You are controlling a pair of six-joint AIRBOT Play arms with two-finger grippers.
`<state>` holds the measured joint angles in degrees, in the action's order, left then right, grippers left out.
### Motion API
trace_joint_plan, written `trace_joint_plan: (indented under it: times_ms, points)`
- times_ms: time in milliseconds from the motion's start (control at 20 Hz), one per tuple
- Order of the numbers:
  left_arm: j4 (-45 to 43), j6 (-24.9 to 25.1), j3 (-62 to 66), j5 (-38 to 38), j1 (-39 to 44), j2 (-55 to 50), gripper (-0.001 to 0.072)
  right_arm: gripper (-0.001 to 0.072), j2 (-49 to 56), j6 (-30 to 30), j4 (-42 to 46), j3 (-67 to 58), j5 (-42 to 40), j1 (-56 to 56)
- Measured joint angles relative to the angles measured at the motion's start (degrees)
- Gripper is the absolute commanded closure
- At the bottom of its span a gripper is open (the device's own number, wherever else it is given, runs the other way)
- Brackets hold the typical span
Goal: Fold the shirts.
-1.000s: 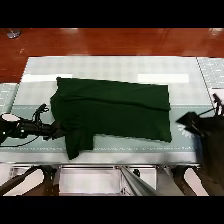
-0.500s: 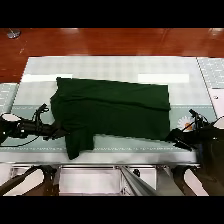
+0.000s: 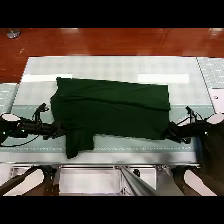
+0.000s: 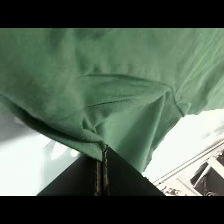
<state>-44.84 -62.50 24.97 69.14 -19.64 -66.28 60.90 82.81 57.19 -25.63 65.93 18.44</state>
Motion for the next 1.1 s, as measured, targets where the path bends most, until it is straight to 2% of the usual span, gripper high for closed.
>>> trace_joint_plan:
  times_ms: [200,500,1100]
  points:
    - [0.79,0.22,4.15,0.94,-1.33,-0.02,0.0673,0.0687,2.12,-4.44,-4.68,-3.61,0.7,-0.07]
    - [2.32,-1.42,17.51,1.6,-2.95,-2.99,0.0673,0.0687,8.24,-5.16,-7.02,-16.41,0.98,-0.07]
    - [6.99,-10.73,52.06,-2.89,5.77,-32.02,0.0673,0.0687,26.49,-5.44,-16.83,-36.04,-4.31,-0.07]
